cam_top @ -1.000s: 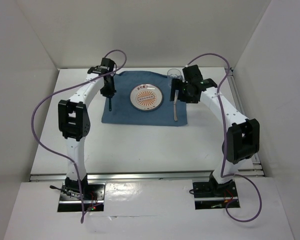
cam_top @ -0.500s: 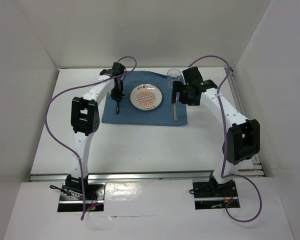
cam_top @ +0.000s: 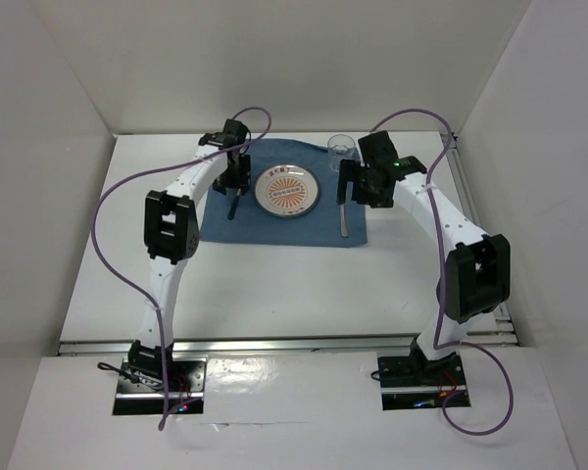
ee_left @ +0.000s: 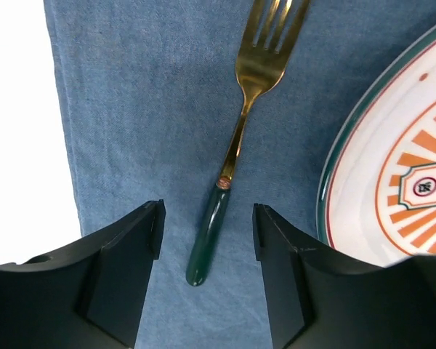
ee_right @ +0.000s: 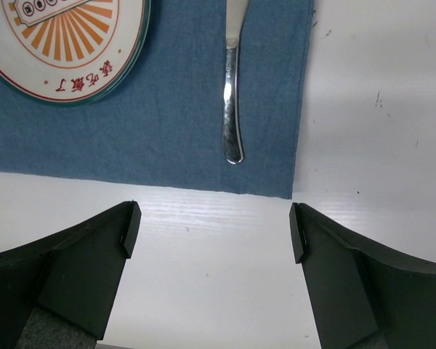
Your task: Set the dinner table for one person
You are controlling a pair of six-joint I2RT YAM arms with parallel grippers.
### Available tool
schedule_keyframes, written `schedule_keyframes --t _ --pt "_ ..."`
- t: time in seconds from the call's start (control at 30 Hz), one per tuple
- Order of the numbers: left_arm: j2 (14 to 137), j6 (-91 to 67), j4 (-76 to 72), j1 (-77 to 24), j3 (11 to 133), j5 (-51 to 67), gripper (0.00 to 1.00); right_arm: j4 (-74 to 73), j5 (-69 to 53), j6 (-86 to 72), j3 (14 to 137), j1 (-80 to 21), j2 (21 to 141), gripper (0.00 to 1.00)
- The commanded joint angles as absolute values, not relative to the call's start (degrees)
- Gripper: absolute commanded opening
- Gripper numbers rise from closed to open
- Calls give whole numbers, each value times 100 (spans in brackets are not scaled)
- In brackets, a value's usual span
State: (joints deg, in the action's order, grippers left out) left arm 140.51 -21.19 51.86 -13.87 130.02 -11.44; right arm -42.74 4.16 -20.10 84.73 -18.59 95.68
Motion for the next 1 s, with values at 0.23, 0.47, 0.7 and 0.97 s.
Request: schedule_keyframes --t 0.23,0.47,0.7,0.97 --pt "12159 -2285 5142 -1406 12903 -1230 69 -4570 755 -2101 8429 -1828 8851 97" --pt "10286 -2417 4773 -1406 11621 -1222 66 -4632 922 -2346 8298 -1828 8430 98" --pt "8079 -2417 3780 -1406 9451 -669 65 -4052 1028 -2821 7498 -1775 7577 100" --pt "6943 -2479 3155 -1406 7718 -26 65 -4394 1652 -3049 7436 -1723 7462 100"
